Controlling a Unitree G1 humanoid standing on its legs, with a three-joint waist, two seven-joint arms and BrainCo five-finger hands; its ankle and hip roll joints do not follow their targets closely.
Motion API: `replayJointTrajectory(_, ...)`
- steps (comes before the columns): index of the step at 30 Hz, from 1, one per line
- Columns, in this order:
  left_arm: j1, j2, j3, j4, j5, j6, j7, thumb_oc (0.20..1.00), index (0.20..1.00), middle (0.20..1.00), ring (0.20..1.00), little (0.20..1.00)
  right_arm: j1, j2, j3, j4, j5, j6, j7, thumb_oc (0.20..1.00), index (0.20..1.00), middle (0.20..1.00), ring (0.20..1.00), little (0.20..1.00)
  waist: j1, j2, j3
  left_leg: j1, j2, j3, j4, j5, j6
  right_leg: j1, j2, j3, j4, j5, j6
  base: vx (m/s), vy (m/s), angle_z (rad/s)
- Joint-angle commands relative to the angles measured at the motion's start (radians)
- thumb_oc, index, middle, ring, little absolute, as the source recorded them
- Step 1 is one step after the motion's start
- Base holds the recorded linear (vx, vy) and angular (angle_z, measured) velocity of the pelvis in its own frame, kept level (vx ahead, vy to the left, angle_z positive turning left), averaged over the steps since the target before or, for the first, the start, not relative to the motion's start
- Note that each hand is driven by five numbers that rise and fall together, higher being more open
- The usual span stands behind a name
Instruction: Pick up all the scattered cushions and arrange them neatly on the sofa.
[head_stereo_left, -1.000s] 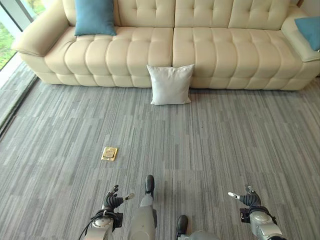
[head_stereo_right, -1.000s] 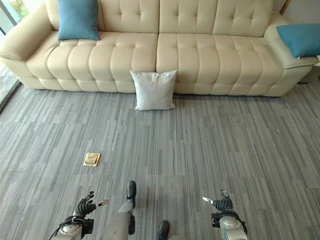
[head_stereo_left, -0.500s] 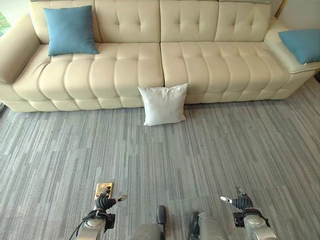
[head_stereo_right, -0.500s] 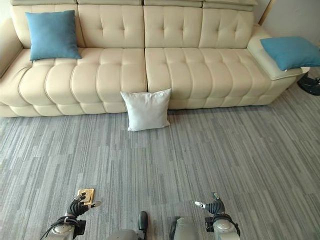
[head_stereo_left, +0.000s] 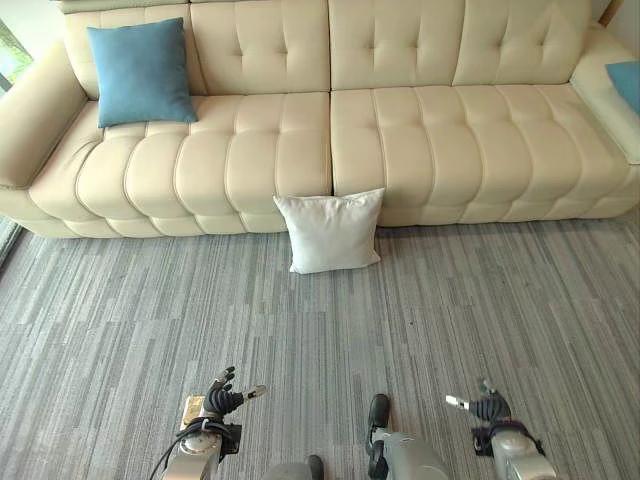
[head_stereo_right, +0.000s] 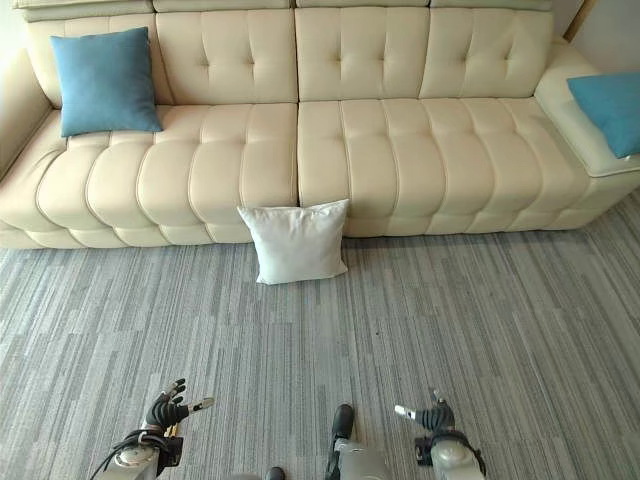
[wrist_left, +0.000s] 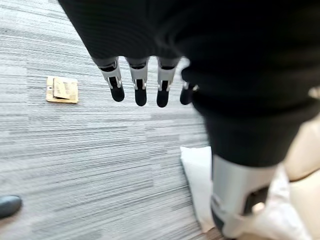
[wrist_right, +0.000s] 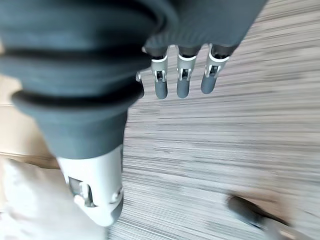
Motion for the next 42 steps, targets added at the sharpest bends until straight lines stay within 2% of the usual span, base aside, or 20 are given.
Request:
replayJointTrajectory(1,0.004,0.021,-0.004,-0.030,-0.020,-0.024,0.004,1.000,1.000,1.000,1.000,1.000,0.012,-0.042,-0.024,0.018,0.017,-0.020,-0.007,1.000,1.000,1.000,1.000,1.000,0.010,-0.009,0.019,-0.013,0.050,0.037,-0.168,0.056,0.018,0.023,-0.025,0.020,0.070,-0.188,0.131,0.31,0.004,0.01)
replayJointTrajectory(4,0.012,0.022,-0.001,-0.032,-0.019,-0.018,0.008,1.000,1.000,1.000,1.000,1.000,0.012,-0.047,-0.024,0.024,0.012,-0.017,-0.010,1.000,1.000,1.000,1.000,1.000,0.025,-0.012,0.018,-0.059,0.068,0.048,-0.235,0.093,0.014,0.058,-0.026,0.019,0.062,-0.209,0.134,0.31,0.026,0.05)
replayJointTrajectory(6,0.024,0.022,0.007,-0.033,-0.018,-0.013,0.018,1.000,1.000,1.000,1.000,1.000,0.018,-0.051,-0.022,0.030,0.005,-0.014,-0.020,1.000,1.000,1.000,1.000,1.000,0.048,-0.001,0.017,-0.119,0.119,0.055,-0.375,0.237,-0.019,0.115,-0.009,0.015,0.044,-0.238,0.139,0.39,0.094,-0.02)
replayJointTrajectory(11,0.037,0.023,0.015,-0.027,-0.026,-0.016,0.032,1.000,1.000,1.000,1.000,1.000,0.024,-0.049,-0.012,0.042,-0.015,-0.001,-0.022,1.000,1.000,1.000,1.000,1.000,0.086,0.004,0.007,-0.180,0.149,0.060,-0.501,0.305,-0.047,0.196,-0.015,0.023,0.025,-0.265,0.163,0.30,0.164,-0.01)
replayJointTrajectory(15,0.058,0.024,0.031,-0.005,-0.022,-0.017,0.025,1.000,1.000,1.000,1.000,1.000,0.027,-0.039,-0.005,0.045,-0.043,0.000,-0.001,1.000,1.000,1.000,1.000,1.000,0.108,0.008,-0.026,-0.176,0.125,0.033,-0.470,0.306,-0.028,0.226,-0.041,0.052,0.044,-0.276,0.186,0.36,0.310,-0.25)
replayJointTrajectory(16,0.049,0.049,0.030,0.030,0.010,-0.012,0.024,1.000,1.000,1.000,1.000,1.000,0.021,-0.019,-0.001,0.063,-0.045,0.005,0.008,1.000,1.000,1.000,1.000,1.000,0.113,-0.016,-0.031,-0.147,0.084,0.037,-0.425,0.258,0.009,0.175,-0.092,0.077,0.203,-0.231,0.210,0.25,0.262,-0.30)
replayJointTrajectory(20,0.047,0.070,0.027,0.039,0.020,-0.009,0.021,1.000,1.000,1.000,1.000,1.000,0.020,-0.010,0.012,0.060,-0.047,0.009,0.014,1.000,1.000,1.000,1.000,1.000,0.108,-0.024,-0.025,-0.108,0.060,0.048,-0.423,0.222,0.043,0.103,-0.125,0.094,0.356,-0.157,0.222,0.21,0.239,-0.07)
replayJointTrajectory(21,0.049,0.082,0.025,0.041,0.026,-0.008,0.020,1.000,1.000,1.000,1.000,1.000,0.022,-0.002,0.019,0.056,-0.047,0.010,0.014,1.000,1.000,1.000,1.000,1.000,0.099,-0.018,-0.017,-0.067,0.044,0.058,-0.425,0.192,0.069,0.049,-0.140,0.100,0.470,-0.101,0.224,0.15,0.168,0.20)
replayJointTrajectory(23,0.047,0.085,0.019,0.039,0.029,-0.007,0.022,1.000,1.000,1.000,1.000,1.000,0.021,0.001,0.023,0.057,-0.046,0.009,0.012,1.000,1.000,1.000,1.000,1.000,0.090,-0.013,-0.010,-0.040,0.040,0.064,-0.432,0.180,0.077,0.008,-0.142,0.100,0.513,-0.084,0.215,0.26,0.202,0.06)
replayJointTrajectory(24,0.036,0.084,0.019,0.046,0.026,-0.010,0.021,1.000,1.000,1.000,1.000,1.000,0.015,0.005,0.020,0.058,-0.042,0.009,0.012,1.000,1.000,1.000,1.000,1.000,0.074,-0.001,0.005,0.006,0.038,0.065,-0.448,0.164,0.082,-0.055,-0.136,0.077,0.510,-0.101,0.197,0.35,0.170,-0.26)
replayJointTrajectory(27,0.024,0.071,0.016,0.046,-0.001,-0.013,0.015,1.000,1.000,1.000,1.000,1.000,0.009,0.005,0.016,0.061,-0.034,0.008,0.007,1.000,1.000,1.000,1.000,1.000,0.047,0.008,0.025,0.067,0.035,0.073,-0.476,0.140,0.072,-0.102,-0.120,0.020,0.360,-0.123,0.193,0.32,0.002,-0.23)
replayJointTrajectory(28,0.013,0.064,0.014,0.051,-0.008,-0.014,0.014,1.000,1.000,1.000,1.000,1.000,0.006,0.003,0.011,0.065,-0.034,0.013,0.002,1.000,1.000,1.000,1.000,1.000,0.028,0.005,0.035,0.103,0.030,0.071,-0.485,0.119,0.062,-0.137,-0.109,0.011,0.221,-0.100,0.208,0.28,-0.078,-0.02)
replayJointTrajectory(29,0.013,0.064,0.014,0.051,-0.008,-0.014,0.014,1.000,1.000,1.000,1.000,1.000,0.006,0.003,0.011,0.065,-0.034,0.013,0.002,1.000,1.000,1.000,1.000,1.000,0.028,0.006,0.037,0.105,0.031,0.070,-0.485,0.118,0.062,-0.134,-0.108,0.010,0.218,-0.099,0.208,0.43,-0.162,0.07)
replayJointTrajectory(30,-0.004,0.057,0.012,0.046,-0.010,-0.018,0.014,1.000,1.000,1.000,1.000,1.000,0.010,0.007,0.002,0.063,-0.036,0.020,0.001,1.000,1.000,1.000,1.000,1.000,0.006,0.000,0.043,0.148,0.034,0.067,-0.492,0.094,0.045,-0.167,-0.110,-0.012,0.088,-0.051,0.235,0.34,-0.150,0.05)
replayJointTrajectory(32,-0.007,0.052,0.010,0.020,-0.015,-0.023,0.011,1.000,1.000,1.000,1.000,1.000,0.018,0.007,-0.001,0.059,-0.047,0.023,0.001,1.000,1.000,1.000,1.000,1.000,-0.009,0.003,0.044,0.183,0.041,0.068,-0.497,0.073,0.035,-0.188,-0.112,-0.011,0.057,-0.032,0.247,0.43,-0.211,0.15)
replayJointTrajectory(34,0.008,0.016,0.018,0.015,-0.105,-0.023,-0.005,1.000,1.000,1.000,1.000,1.000,0.034,0.011,-0.004,0.067,-0.036,0.022,0.007,1.000,1.000,1.000,1.000,1.000,-0.021,-0.002,0.019,0.228,0.040,0.061,-0.491,0.039,0.030,-0.147,-0.106,0.005,0.058,-0.028,0.231,0.46,-0.232,0.05)
replayJointTrajectory(36,0.013,-0.033,0.026,0.031,-0.202,-0.024,-0.008,1.000,1.000,1.000,1.000,1.000,0.033,0.005,-0.003,0.076,-0.027,0.021,0.014,1.000,1.000,1.000,1.000,1.000,-0.038,0.018,-0.003,0.231,0.068,0.051,-0.439,0.026,0.013,-0.126,-0.091,0.004,0.087,-0.050,0.206,0.44,-0.242,0.10)
replayJointTrajectory(39,0.015,-0.058,0.019,0.025,-0.257,-0.023,-0.015,1.000,1.000,1.000,1.000,1.000,0.031,-0.009,0.004,0.076,-0.028,0.022,0.020,1.000,1.000,1.000,1.000,1.000,-0.042,0.036,-0.006,0.187,0.078,0.037,-0.283,0.073,-0.018,-0.084,-0.066,0.002,0.083,-0.089,0.171,0.30,-0.217,0.11)
replayJointTrajectory(40,0.008,-0.066,0.012,0.018,-0.283,-0.027,-0.009,1.000,1.000,1.000,1.000,1.000,0.024,-0.019,0.004,0.074,-0.023,0.020,0.016,1.000,1.000,1.000,1.000,1.000,-0.032,0.033,0.009,0.119,0.076,0.020,-0.169,0.124,-0.030,-0.052,-0.059,0.001,0.073,-0.114,0.150,0.16,-0.148,0.03)
replayJointTrajectory(42,0.006,-0.067,0.008,0.012,-0.285,-0.023,-0.010,1.000,1.000,1.000,1.000,1.000,0.019,-0.025,0.006,0.075,-0.021,0.022,0.014,1.000,1.000,1.000,1.000,1.000,-0.027,0.029,0.017,0.076,0.070,0.015,-0.148,0.125,-0.025,-0.038,-0.059,0.003,0.069,-0.126,0.142,0.12,-0.086,-0.06)
